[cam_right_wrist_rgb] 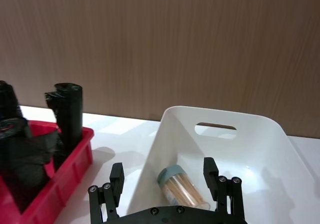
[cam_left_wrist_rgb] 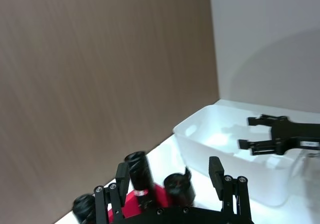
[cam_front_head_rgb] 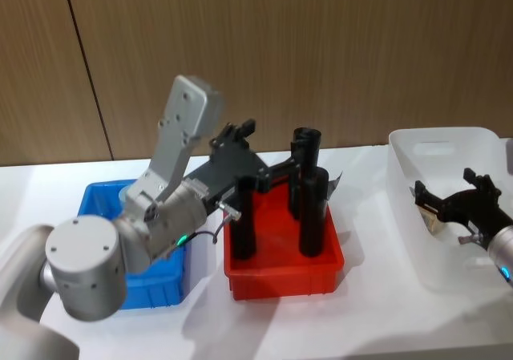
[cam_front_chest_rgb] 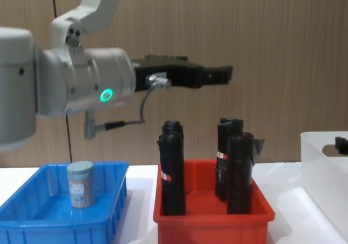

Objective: Pick the cotton swabs from the blue box and place them into the white box.

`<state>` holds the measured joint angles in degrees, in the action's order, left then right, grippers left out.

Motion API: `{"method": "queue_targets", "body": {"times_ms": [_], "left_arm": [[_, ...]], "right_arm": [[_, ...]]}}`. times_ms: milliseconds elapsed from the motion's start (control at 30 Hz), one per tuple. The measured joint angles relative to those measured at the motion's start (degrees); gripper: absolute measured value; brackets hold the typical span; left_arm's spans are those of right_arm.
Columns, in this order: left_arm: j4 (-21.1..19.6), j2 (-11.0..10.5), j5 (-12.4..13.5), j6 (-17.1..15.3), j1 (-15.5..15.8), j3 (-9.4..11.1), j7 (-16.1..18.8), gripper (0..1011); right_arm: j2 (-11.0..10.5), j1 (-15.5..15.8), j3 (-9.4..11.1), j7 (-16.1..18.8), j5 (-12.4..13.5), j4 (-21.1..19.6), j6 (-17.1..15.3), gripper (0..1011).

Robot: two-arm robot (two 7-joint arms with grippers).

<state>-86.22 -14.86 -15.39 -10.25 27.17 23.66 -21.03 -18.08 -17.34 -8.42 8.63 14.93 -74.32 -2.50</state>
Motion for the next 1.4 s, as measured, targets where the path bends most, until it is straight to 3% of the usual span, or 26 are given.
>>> {"method": "queue_targets", "body": {"times_ms": [800, 1133, 1400], "left_arm": [[-6.11, -6.16, 3.46, 8.26, -11.94, 2.10, 17.91, 1004], [-6.99, -7.02, 3.94, 9.47, -13.57, 2.40, 20.35, 1004], [-6.99, -7.03, 3.94, 9.47, -13.59, 2.39, 20.41, 1004]], "right_arm": [[-0.87, 11.96, -3.03, -3.17, 1.03, -17.76, 0.39, 1001], [-1.22, 16.88, -4.25, -4.51, 1.47, -25.02, 0.53, 1001], [-1.29, 18.13, -4.55, -4.84, 1.55, -26.82, 0.58, 1001]]}}
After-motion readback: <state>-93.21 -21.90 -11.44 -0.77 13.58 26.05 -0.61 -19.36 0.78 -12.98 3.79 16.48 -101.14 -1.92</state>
